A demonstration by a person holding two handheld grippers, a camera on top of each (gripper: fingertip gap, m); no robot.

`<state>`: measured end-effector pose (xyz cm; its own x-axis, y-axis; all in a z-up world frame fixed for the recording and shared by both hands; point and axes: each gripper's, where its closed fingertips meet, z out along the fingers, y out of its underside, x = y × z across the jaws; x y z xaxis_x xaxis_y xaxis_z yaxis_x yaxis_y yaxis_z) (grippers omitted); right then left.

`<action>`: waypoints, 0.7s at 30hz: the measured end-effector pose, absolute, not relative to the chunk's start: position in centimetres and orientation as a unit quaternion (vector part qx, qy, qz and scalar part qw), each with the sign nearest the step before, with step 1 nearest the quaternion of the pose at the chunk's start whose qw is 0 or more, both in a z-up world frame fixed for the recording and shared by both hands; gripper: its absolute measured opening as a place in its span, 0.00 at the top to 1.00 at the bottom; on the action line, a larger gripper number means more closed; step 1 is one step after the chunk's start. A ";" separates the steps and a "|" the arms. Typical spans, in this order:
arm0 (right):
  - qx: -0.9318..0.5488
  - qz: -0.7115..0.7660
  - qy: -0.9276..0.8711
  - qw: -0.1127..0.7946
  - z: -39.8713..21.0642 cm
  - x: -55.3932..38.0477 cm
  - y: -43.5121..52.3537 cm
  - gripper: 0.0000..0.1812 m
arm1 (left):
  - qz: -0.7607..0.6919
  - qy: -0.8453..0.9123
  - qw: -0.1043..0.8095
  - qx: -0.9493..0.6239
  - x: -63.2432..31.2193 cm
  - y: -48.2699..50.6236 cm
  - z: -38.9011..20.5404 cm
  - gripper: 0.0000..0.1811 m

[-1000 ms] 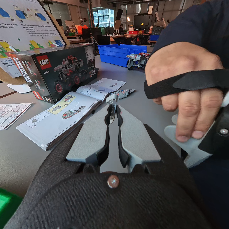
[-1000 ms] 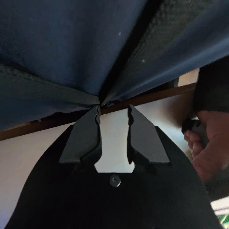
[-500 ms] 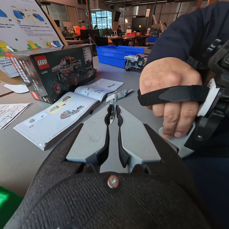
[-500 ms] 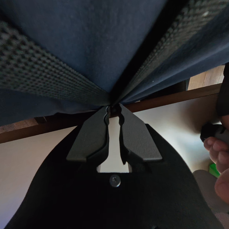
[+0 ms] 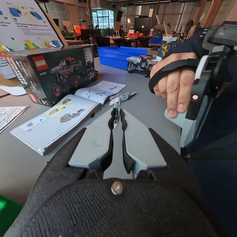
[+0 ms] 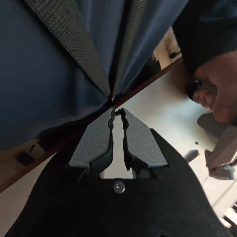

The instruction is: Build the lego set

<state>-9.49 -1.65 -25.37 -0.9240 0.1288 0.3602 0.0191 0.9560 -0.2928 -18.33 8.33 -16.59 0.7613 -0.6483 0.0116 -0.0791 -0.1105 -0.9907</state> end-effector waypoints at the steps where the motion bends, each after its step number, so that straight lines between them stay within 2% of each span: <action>1: -0.062 0.174 -0.965 0.189 -24.8 -9.5 -1.7 0.97 | -0.232 0.256 0.616 -0.708 -18.3 8.3 -16.6 0.98; 9: -0.284 0.412 -0.843 0.198 -21.4 -13.0 3.1 0.96 | -0.247 0.252 0.613 -0.707 -18.4 8.3 -16.5 0.98; 13: -0.366 0.397 -0.820 0.192 -24.0 -14.0 6.2 0.96 | -0.275 0.266 0.591 -0.710 -17.9 8.1 -16.8 0.98; 15: -0.381 0.372 -0.826 0.185 -25.3 -13.8 6.8 0.96 | -0.277 0.293 0.550 -0.732 -17.5 7.9 -18.1 0.98; 18: -0.393 0.345 -0.829 0.199 -26.1 -13.8 7.8 0.96 | -0.238 0.344 0.470 -0.778 -17.6 7.6 -21.2 0.98; 21: -0.401 0.343 -0.825 0.205 -26.0 -13.7 8.2 0.96 | -0.163 0.393 0.454 -0.783 -18.2 7.9 -22.7 0.98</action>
